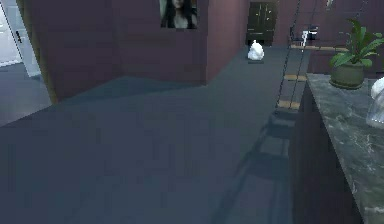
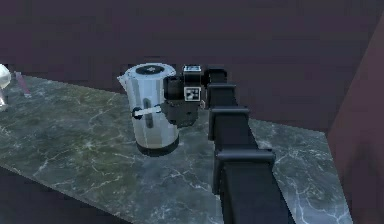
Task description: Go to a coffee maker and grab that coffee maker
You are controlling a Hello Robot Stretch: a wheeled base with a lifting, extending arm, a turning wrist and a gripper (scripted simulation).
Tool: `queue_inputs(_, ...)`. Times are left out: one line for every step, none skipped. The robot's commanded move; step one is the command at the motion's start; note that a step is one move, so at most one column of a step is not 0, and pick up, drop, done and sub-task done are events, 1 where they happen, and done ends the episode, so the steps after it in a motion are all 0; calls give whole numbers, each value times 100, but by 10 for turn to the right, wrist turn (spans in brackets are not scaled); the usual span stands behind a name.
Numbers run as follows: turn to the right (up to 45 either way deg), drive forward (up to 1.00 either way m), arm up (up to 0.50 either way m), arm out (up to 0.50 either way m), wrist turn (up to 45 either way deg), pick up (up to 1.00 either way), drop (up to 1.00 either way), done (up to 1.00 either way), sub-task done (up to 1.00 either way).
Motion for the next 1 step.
queue_inputs(0,0,0,0,0,0,0,100,0)
